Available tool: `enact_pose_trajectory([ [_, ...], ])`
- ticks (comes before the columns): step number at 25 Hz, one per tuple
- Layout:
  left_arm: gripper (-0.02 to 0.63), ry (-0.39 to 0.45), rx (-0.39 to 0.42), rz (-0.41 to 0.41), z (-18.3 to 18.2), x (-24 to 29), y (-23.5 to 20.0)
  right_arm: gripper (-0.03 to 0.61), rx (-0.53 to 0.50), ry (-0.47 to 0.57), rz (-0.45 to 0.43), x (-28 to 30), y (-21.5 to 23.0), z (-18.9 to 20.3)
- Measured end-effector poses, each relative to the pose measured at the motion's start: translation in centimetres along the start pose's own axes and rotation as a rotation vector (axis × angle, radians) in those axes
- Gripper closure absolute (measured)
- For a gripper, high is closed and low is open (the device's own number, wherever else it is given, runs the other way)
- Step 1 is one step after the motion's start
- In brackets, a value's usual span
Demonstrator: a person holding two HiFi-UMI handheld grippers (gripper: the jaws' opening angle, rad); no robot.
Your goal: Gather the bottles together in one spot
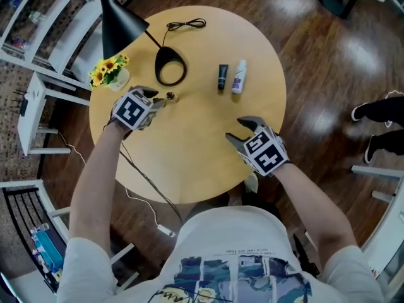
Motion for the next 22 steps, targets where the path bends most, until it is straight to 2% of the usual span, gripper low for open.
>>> enact_pose_trajectory([
  [7, 0.494, 0.249, -0.376, -0.108, 0.7, -6.7, 6.7, 0.334, -0.04, 0.023, -0.037, -3.4, -0.3, 1.8],
  [11, 0.495, 0.344, -0.592, -0.179, 2.0, -9.5, 12.0, 0.334, -0.061, 0.035, -0.06, -5.0, 0.0, 3.1],
  [14, 0.494, 0.399, -0.726, -0.192, 2.9, -10.7, 16.3, 0.334, -0.073, 0.029, -0.079, -5.9, 0.0, 3.8],
  [18, 0.495, 0.433, -0.834, -0.192, 4.0, -11.9, 21.2, 0.334, -0.074, 0.045, -0.074, -7.4, -0.6, 4.2],
  [22, 0.495, 0.436, -0.871, -0.204, 5.0, -12.7, 24.7, 0.334, -0.064, 0.063, -0.054, -8.8, -1.7, 4.4],
])
Point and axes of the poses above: the fingertips, and each gripper's own axes: x forward along the fingers, y to its right, z out of its underside, the point moved 5 cm from there along -x, backward along the fingers, and after that the axes turned 1 degree about y, right-handed, at the moved point
